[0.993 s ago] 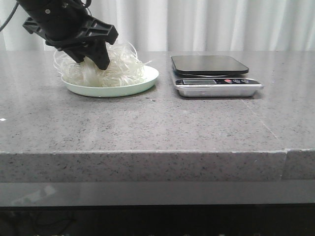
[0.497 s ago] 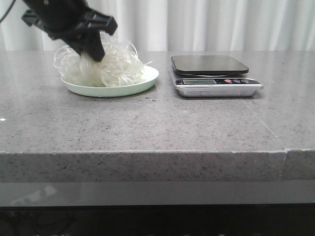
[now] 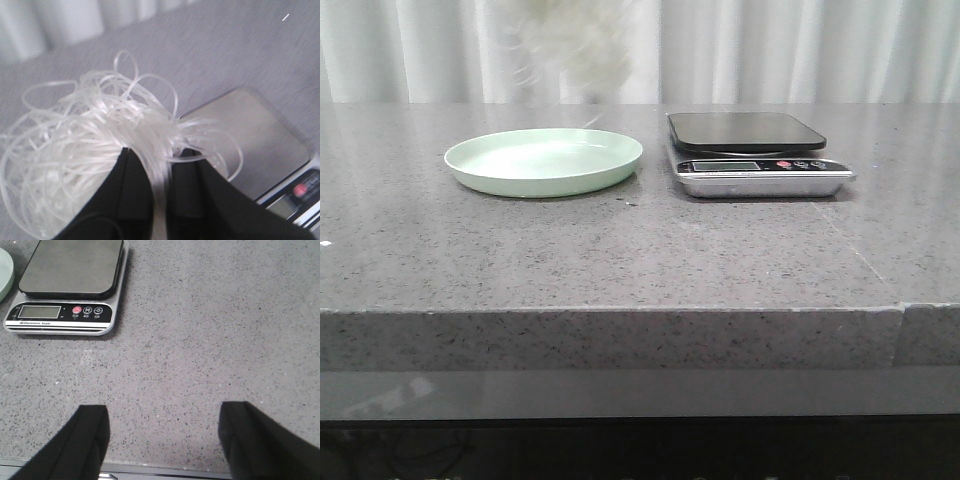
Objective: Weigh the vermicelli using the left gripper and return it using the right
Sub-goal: 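Lift the vermicelli with the left gripper and carry it over the scale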
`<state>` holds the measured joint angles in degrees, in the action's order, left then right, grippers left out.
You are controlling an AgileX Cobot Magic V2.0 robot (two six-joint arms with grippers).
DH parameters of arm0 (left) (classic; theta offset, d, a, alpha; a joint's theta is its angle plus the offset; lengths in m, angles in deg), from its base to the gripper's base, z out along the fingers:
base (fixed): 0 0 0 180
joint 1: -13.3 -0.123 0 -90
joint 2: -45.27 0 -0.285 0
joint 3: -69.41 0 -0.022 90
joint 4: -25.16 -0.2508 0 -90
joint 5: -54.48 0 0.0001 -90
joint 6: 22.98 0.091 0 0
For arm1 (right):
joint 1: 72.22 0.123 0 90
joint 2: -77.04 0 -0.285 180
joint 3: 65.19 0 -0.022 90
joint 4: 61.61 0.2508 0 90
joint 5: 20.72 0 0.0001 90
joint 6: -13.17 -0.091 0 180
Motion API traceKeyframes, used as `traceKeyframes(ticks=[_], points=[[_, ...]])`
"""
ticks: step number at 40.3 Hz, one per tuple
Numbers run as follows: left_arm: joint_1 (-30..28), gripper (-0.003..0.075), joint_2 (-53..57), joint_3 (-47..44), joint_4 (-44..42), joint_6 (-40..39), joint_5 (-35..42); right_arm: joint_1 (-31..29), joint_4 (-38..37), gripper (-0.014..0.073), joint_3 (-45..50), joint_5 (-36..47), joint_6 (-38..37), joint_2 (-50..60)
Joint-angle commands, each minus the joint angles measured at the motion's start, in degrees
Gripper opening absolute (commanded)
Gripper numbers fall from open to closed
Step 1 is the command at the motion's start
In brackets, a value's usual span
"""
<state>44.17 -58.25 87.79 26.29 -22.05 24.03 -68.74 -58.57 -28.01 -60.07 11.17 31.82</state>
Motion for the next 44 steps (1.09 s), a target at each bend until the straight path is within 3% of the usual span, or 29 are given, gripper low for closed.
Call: traceKeyframes(ticks=[1,19,31,34,41,44], points=[[2.5,0.0155,1.6,4.9,0.3,0.0,8.6,-0.3,0.0,0.0575,-1.9,3.3,0.5,-0.5],[7.9,0.0155,-15.4,23.8,0.5,0.0,8.7,-0.3,0.0,0.0575,-1.9,3.3,0.5,-0.5],[8.7,0.0163,-23.1,27.7,1.8,0.0,7.8,-0.3,0.0,0.0575,-1.9,3.3,0.5,-0.5],[8.7,0.0202,-24.0,27.7,1.8,0.0,6.4,-0.3,0.0,0.0575,-1.9,3.3,0.5,-0.5],[8.6,0.0388,-25.0,27.7,1.5,0.0,3.0,-0.3,0.0,0.0575,-1.9,3.3,0.5,-0.5],[8.6,0.0414,-25.1,27.7,1.3,0.0,2.0,-0.3,0.0,0.0575,-1.9,3.3,0.5,-0.5]])
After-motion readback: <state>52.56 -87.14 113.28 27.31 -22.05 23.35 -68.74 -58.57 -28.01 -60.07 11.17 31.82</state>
